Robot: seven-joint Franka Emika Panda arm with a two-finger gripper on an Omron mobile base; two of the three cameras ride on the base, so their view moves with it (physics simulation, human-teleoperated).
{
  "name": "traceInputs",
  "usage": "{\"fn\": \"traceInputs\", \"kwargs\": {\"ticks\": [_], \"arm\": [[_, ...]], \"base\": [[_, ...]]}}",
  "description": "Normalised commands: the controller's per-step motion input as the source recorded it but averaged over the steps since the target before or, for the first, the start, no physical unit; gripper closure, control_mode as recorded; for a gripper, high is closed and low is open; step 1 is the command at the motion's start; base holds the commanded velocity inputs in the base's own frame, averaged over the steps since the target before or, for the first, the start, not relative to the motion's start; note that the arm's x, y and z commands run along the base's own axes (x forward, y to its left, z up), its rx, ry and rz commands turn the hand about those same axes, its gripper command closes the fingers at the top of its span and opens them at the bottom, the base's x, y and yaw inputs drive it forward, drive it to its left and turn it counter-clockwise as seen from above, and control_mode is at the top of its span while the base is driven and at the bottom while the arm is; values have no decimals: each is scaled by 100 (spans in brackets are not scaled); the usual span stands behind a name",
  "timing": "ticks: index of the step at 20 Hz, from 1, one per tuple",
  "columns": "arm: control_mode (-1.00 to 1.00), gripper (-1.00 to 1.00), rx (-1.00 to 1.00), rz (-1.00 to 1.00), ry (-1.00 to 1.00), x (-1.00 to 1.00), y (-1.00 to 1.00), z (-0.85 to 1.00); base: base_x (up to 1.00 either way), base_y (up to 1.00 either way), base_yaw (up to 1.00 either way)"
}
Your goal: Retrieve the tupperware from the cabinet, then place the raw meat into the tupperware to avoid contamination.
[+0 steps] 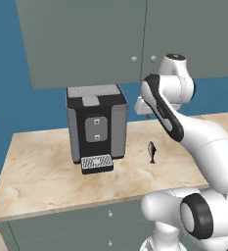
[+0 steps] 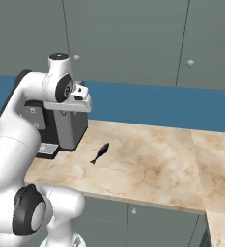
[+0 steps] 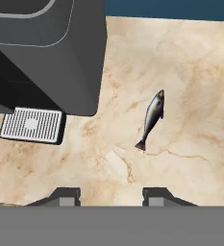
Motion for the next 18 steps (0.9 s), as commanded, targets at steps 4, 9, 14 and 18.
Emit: {"fn": "traceInputs", "kwargs": {"ticks": [4, 9, 14, 18], "arm": [[-100, -100, 0, 0, 0, -4, 0, 0], [-100, -100, 0, 0, -7, -14, 0, 7], [-100, -100, 0, 2, -16, -27, 0, 20], [-100, -100, 0, 4, -22, -31, 0, 28]], "base": [[0, 0, 0], [0, 0, 0], [0, 0, 0], [0, 0, 0]]}}
